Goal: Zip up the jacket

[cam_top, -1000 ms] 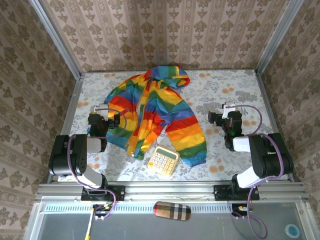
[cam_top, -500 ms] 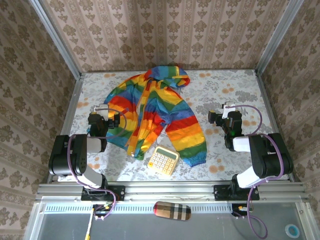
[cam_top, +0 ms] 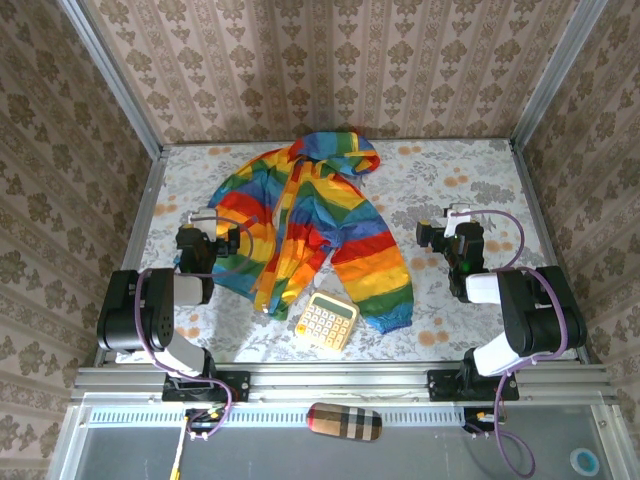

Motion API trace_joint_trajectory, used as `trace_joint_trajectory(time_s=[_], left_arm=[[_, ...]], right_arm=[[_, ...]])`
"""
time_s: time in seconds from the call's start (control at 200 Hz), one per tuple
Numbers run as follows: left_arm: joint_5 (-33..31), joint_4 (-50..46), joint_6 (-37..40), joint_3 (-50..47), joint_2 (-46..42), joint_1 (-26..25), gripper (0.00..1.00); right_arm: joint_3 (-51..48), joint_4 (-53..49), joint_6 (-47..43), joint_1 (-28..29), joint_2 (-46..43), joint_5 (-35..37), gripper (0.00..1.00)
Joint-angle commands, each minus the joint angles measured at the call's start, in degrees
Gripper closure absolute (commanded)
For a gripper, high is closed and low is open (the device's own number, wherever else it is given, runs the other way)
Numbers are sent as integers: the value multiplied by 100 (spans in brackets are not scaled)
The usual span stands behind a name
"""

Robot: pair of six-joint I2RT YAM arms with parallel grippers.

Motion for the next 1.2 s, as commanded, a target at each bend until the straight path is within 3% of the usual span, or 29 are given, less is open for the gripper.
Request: trace_joint_trajectory(time_s=[0.0,0.365,0.585,0.685,0.81,0.875,1.025,1.195], left_arm=[[-27,40,104,78,29,-4,0],[440,11,-65,91,20,246,0],[402,-989,-80,329,-636,245,0],[320,-2002,-233,681,-998,242,0],[393,-2987,-632,1177,-1152,239,4],[630,-3446,-859,1440,-1112,246,11],[1001,-4507,-1630,1969,-937,216,28],[1324,-4873,-2334,1954,-767,71,41]], right_arm=[[75,42,-42,-13,42,-43,0],[90,7,-16,-58,43,-116,0],[196,-315,-45,-49,-110,-143,0],[447,-1073,-73,-9,-481,-146,0],[1307,-3113,486,13,-928,9,0],[1758,-3934,809,67,-942,30,2],[2764,-5501,1411,709,-792,428,12],[3421,-5987,1968,2114,-33,568,18]])
